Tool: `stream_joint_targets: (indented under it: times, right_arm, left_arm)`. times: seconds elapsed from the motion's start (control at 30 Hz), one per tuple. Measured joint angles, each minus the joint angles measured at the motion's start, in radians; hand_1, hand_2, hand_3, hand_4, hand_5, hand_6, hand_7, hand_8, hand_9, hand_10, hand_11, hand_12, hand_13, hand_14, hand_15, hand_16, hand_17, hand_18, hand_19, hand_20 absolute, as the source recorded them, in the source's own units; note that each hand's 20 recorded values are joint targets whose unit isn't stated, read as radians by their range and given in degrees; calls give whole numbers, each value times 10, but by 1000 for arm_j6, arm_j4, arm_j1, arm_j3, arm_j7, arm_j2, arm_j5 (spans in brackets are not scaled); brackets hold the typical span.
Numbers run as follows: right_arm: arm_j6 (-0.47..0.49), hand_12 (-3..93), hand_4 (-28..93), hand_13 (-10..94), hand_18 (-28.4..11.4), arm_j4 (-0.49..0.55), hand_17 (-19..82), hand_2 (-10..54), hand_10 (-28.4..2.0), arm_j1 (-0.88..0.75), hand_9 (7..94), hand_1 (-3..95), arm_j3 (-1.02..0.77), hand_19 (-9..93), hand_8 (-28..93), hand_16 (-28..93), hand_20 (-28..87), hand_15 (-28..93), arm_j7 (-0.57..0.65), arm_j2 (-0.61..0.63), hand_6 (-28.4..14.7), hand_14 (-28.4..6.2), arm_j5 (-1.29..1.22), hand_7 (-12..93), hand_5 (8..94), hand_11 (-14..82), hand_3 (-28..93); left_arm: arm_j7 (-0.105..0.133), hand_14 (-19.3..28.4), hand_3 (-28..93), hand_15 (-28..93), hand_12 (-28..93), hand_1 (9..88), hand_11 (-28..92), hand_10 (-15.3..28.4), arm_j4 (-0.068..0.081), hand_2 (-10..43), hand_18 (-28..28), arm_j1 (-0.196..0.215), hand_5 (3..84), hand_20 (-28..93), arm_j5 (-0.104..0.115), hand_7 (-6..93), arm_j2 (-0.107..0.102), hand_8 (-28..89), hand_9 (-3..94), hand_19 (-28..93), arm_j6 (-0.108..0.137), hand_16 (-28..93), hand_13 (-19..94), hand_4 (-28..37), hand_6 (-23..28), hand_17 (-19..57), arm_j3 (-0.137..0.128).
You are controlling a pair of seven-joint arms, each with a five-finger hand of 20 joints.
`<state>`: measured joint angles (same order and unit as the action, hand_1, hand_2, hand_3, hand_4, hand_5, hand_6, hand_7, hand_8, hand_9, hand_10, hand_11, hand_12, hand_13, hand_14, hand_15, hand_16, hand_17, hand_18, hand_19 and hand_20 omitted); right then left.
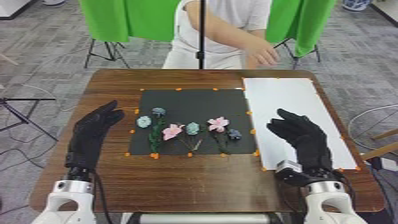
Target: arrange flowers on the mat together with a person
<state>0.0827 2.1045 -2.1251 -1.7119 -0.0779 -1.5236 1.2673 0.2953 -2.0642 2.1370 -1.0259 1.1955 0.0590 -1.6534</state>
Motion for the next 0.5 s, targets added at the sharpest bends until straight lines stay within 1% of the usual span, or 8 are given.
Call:
stream_joint_targets:
  times: [0.13, 0.27, 0.3, 0.33, 0.43, 0.5]
  right_arm:
    - [34, 128, -163, 545, -140, -3, 308, 46, -160, -2, 638, 149, -8, 85, -89, 165, 377, 164, -24, -1, -22, -159, 2, 124, 588, 85, 737]
    - [31, 130, -163, 546, -139, -3, 308, 47, -160, -2, 642, 149, -9, 86, -89, 166, 375, 164, -27, -3, -23, -158, 1, 124, 589, 85, 738]
    - [30, 131, -163, 547, -139, -3, 308, 47, -161, -2, 642, 149, -9, 86, -89, 167, 375, 164, -27, -2, -23, -158, 0, 125, 589, 85, 738]
    - [31, 131, -164, 548, -139, -3, 307, 48, -161, -2, 643, 150, -10, 87, -89, 167, 375, 165, -27, -2, -23, -158, -1, 125, 589, 85, 737]
    - [34, 133, -165, 552, -138, -2, 307, 53, -161, -3, 647, 149, -17, 89, -88, 170, 376, 167, -23, -2, -23, -159, 2, 126, 591, 87, 737]
    - [30, 136, -164, 554, -138, -1, 308, 55, -161, -4, 649, 148, -18, 92, -89, 173, 377, 168, -20, -3, -24, -158, 8, 127, 592, 90, 736]
  left_arm:
    - [-2, 157, 650, 112, 141, 253, 160, 128, 0, -10, 116, 0, 488, 187, 0, 134, 0, -61, 475, 32, 0, 26, 382, -191, 24, 69, -1]
    - [1, 157, 650, 115, 139, 252, 159, 127, 1, -10, 113, -5, 488, 188, 1, 133, 0, -61, 480, 33, 0, 21, 393, -191, 24, 71, 5]
    - [3, 163, 649, 124, 139, 253, 161, 125, 2, -10, 117, -7, 488, 190, 2, 133, -1, -60, 485, 36, 1, 22, 410, -192, 24, 69, 6]
    - [5, 174, 649, 146, 139, 253, 162, 125, 2, -9, 121, -8, 488, 191, 3, 133, -2, -60, 490, 39, 1, 27, 443, -192, 23, 69, 8]
    - [7, 195, 642, 265, 136, 256, 163, 126, 4, -7, 128, -10, 495, 192, 6, 135, -4, -62, 517, 50, 2, 15, 546, -188, 21, 72, 9]
    - [7, 196, 641, 290, 135, 257, 164, 127, 5, -7, 128, -12, 498, 193, 8, 134, -8, -61, 523, 53, 1, 1, 553, -188, 22, 73, 10]
